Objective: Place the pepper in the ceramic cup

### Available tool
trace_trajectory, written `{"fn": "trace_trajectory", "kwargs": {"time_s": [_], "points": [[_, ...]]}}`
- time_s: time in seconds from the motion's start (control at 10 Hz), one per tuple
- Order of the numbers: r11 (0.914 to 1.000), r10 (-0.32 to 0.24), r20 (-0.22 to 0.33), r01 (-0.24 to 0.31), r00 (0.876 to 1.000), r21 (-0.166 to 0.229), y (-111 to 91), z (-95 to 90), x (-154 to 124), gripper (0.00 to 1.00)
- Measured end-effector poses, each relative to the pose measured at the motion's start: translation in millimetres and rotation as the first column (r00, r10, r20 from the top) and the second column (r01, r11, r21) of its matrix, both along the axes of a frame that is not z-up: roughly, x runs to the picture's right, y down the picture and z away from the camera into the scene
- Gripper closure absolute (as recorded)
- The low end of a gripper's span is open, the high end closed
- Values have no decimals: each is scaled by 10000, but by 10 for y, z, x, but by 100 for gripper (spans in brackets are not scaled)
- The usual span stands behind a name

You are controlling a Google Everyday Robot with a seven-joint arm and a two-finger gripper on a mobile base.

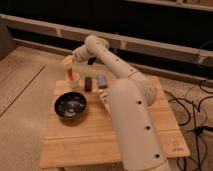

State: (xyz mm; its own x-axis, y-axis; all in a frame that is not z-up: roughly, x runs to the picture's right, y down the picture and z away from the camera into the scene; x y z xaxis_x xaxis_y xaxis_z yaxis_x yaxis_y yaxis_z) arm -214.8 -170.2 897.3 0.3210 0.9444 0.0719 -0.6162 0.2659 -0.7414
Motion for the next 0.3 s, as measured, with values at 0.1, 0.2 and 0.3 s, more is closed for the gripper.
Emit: {"fn": "trace_trajectory", "kwargs": {"time_s": [0.1, 0.2, 0.3], "points": [[10000, 10, 9, -10, 10000, -12, -8, -6, 2, 20], [10000, 4, 15, -4, 10000, -55, -1, -4, 7, 20], [10000, 8, 17, -8, 10000, -52, -4, -7, 7, 20]]}}
